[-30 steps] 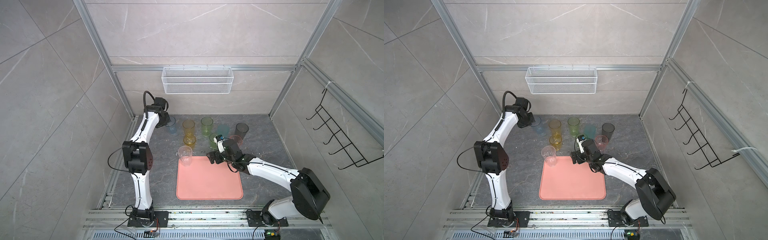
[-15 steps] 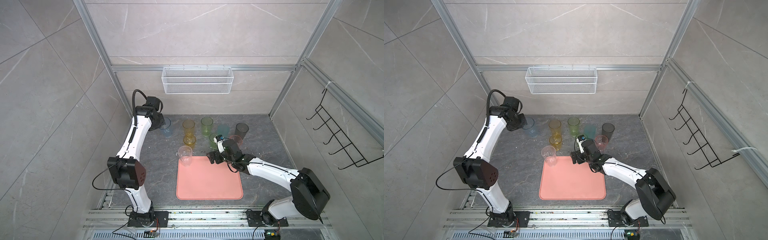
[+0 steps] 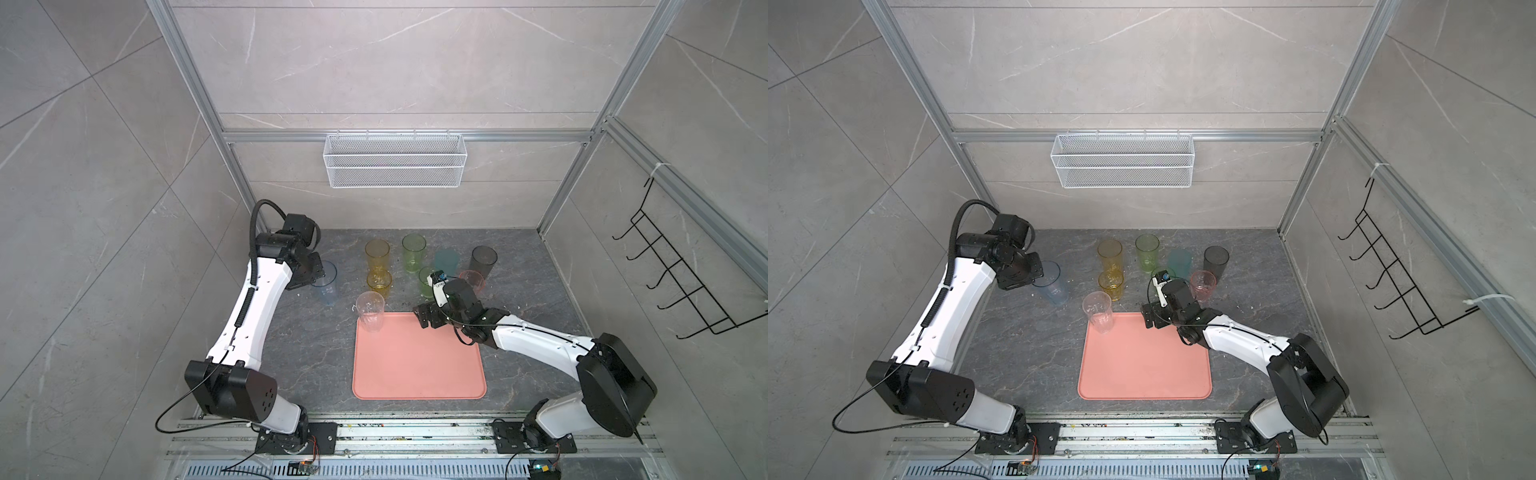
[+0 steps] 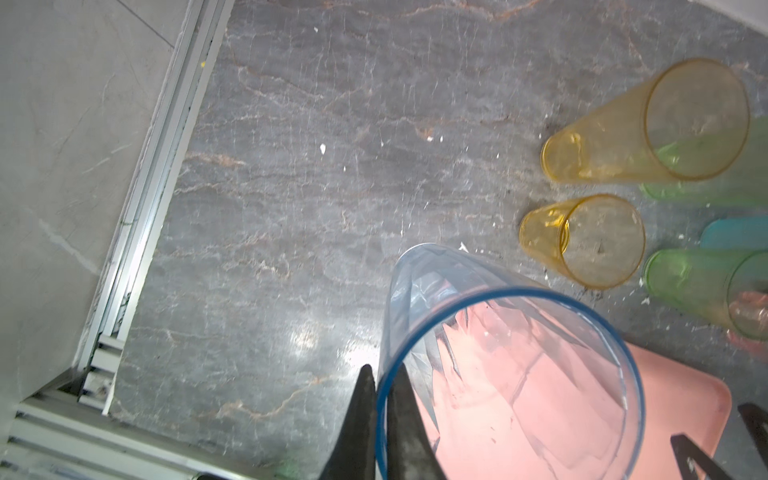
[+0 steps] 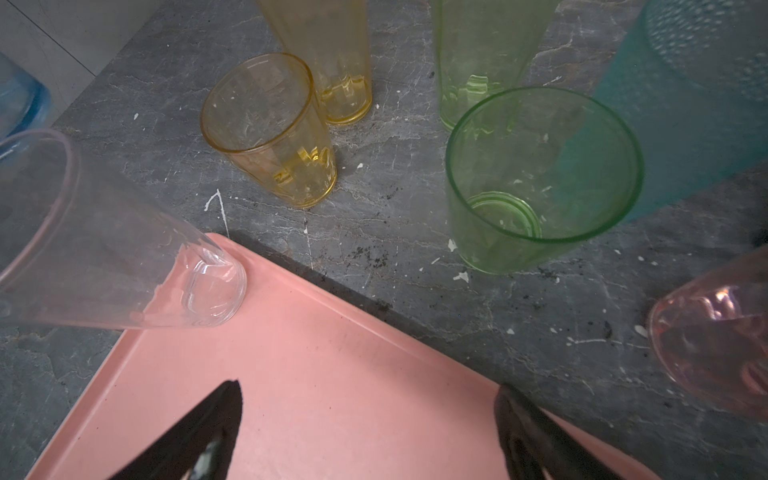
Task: Place the glasses into the tray
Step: 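Carry the pale blue cup with the left gripper over the tray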
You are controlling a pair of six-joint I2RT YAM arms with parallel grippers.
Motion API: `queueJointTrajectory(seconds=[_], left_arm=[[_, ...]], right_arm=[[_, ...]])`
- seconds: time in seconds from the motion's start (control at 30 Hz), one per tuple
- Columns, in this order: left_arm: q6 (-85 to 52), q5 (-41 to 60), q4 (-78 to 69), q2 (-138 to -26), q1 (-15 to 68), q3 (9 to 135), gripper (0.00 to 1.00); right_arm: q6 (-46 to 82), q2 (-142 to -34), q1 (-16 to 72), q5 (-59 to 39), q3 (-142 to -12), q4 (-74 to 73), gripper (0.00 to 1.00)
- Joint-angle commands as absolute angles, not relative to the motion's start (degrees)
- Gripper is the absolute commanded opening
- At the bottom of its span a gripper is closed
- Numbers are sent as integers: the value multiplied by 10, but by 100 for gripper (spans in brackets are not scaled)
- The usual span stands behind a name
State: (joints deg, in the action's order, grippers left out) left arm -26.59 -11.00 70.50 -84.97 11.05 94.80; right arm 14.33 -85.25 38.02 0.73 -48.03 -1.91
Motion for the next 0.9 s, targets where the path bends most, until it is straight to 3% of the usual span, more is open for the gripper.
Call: queueJointTrajectory(seconds=[0.0, 0.87], left_arm=[[-273, -126, 723, -807, 121, 928, 0], [-288, -91, 727, -661, 206, 711, 0]], right_arm=[[142, -858, 385, 16, -499, -12, 96], [143, -856, 387, 22, -494, -19, 96]])
